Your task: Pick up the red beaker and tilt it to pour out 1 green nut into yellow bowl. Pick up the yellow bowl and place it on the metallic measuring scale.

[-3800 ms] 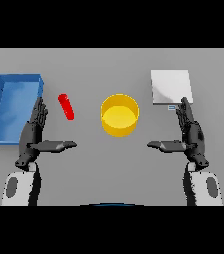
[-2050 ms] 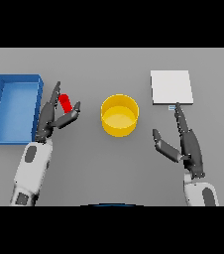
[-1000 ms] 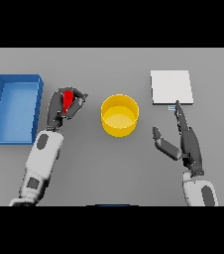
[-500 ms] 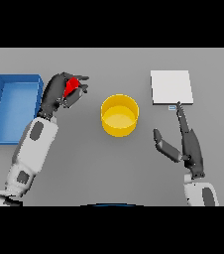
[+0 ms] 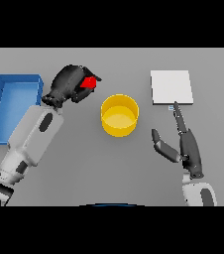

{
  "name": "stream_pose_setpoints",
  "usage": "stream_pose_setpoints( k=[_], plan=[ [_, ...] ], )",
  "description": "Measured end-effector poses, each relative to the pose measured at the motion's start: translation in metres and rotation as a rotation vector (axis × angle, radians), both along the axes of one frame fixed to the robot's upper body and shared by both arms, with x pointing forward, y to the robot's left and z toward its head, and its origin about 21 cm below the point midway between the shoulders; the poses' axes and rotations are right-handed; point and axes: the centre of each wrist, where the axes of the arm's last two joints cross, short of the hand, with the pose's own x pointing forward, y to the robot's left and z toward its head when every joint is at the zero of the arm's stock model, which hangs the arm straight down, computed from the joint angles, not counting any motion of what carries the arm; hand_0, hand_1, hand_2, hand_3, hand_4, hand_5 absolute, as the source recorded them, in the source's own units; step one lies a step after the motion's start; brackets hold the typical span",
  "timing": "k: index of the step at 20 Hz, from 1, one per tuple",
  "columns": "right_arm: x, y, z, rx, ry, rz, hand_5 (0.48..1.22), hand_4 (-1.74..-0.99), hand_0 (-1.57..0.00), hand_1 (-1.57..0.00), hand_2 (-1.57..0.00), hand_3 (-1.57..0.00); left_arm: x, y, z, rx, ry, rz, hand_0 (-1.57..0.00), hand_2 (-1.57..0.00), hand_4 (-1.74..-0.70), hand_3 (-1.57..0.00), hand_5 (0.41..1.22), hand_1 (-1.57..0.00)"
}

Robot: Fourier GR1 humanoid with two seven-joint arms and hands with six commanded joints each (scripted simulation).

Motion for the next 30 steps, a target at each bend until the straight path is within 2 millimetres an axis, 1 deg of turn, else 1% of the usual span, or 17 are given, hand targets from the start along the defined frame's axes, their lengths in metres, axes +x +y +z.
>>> stream_pose_setpoints(
  k=[2,4,6,8,9,13,15,16,17,18,19,20,22,25,26,28,30],
  plan=[
    [-0.001,-0.001,-0.004,-0.011,0.004,-0.005,0.691,-1.054,0.0,0.0,0.0,0.0,0.003,-0.015,0.004,0.161,-0.014,-0.075,-1.57,-1.57,-1.74,-1.57,1.186,-1.57],
    [-0.002,-0.003,0.0,-0.009,-0.016,-0.005,0.689,-1.068,0.0,0.0,0.0,0.0,0.006,-0.025,0.012,0.32,-0.027,-0.118,-1.57,-1.57,-1.74,-1.57,1.199,-1.57],
    [0.001,-0.003,0.001,-0.01,-0.009,-0.008,0.684,-1.066,0.0,0.0,0.0,0.0,0.011,-0.038,0.022,0.472,-0.041,-0.168,-1.57,-1.57,-1.65,-1.57,1.207,-1.57],
    [0.0,-0.001,-0.002,0.004,-0.001,-0.001,0.681,-1.063,0.0,0.0,0.0,0.0,0.012,-0.047,0.021,0.605,-0.033,-0.215,-1.57,-1.57,-1.58,-1.57,1.212,-1.57],
    [-0.002,-0.001,-0.002,0.01,-0.01,0.005,0.675,-1.06,0.0,0.0,0.0,0.0,0.015,-0.051,0.026,0.672,-0.042,-0.23,-1.57,-1.57,-1.61,-1.57,1.214,-1.57],
    [-0.002,0.003,-0.005,0.019,0.017,0.007,0.684,-1.067,0.0,0.0,0.0,0.0,0.019,-0.073,0.031,0.876,-0.069,-0.27,-1.57,-1.57,-1.68,-1.57,1.218,-1.57],
    [0.002,0.0,-0.001,-0.002,0.006,0.014,0.689,-1.069,0.0,0.0,0.0,0.0,0.021,-0.078,0.033,0.985,-0.097,-0.28,-1.57,-1.57,-1.71,-1.57,1.219,-1.57],
    [0.001,0.005,-0.005,0.003,0.021,0.018,0.69,-1.064,0.0,0.0,0.0,0.0,0.022,-0.079,0.034,1.037,-0.108,-0.291,-1.57,-1.57,-1.71,-1.57,1.219,-1.57],
    [0.002,0.002,-0.006,0.012,0.028,0.017,0.694,-1.063,0.0,0.0,0.0,0.0,0.023,-0.08,0.034,1.084,-0.121,-0.291,-1.57,-1.57,-1.72,-1.57,1.22,-1.57],
    [0.001,0.001,-0.005,0.009,0.002,0.025,0.697,-1.063,0.0,0.0,0.0,0.0,0.024,-0.082,0.038,1.115,-0.138,-0.297,-1.57,-1.57,-1.72,-1.57,1.22,-1.57],
    [0.001,-0.001,-0.005,0.017,0.005,0.023,0.7,-1.06,0.0,0.0,0.0,0.0,0.022,-0.088,0.034,1.142,-0.151,-0.304,-1.57,-1.57,-1.73,-1.57,1.22,-1.57],
    [-0.001,-0.001,-0.005,0.003,0.004,0.019,0.696,-1.058,0.0,0.0,0.0,0.0,0.022,-0.091,0.036,1.168,-0.161,-0.31,-1.57,-1.57,-1.73,-1.57,1.22,-1.57],
    [0.001,0.001,-0.005,0.021,0.023,0.018,0.693,-1.056,0.0,0.0,0.0,0.0,0.022,-0.091,0.031,1.209,-0.185,-0.31,-1.57,-1.57,-1.73,-1.57,1.221,-1.57],
    [0.001,0.003,-0.006,0.038,0.005,0.031,0.697,-1.053,0.0,0.0,0.0,0.0,0.018,-0.102,0.027,1.236,-0.249,-0.325,-1.57,-1.57,-1.74,-1.57,1.221,-1.57],
    [-0.001,0.007,-0.007,0.037,0.005,0.027,0.691,-1.055,0.0,0.0,0.0,0.0,0.017,-0.104,0.023,1.262,-0.266,-0.328,-1.57,-1.57,-1.74,-1.57,1.221,-1.57],
    [0.001,0.003,-0.003,0.021,0.011,0.003,0.678,-1.076,0.0,0.0,0.0,0.0,0.012,-0.111,0.024,1.305,-0.314,-0.361,-1.57,-1.57,-1.74,-1.57,1.221,-1.57],
    [0.0,0.009,-0.004,0.011,0.001,0.003,0.677,-1.082,0.0,0.0,0.0,0.0,0.01,-0.116,0.025,1.378,-0.334,-0.375,-1.57,-1.57,-1.73,-1.57,1.221,-1.57]
  ],
)
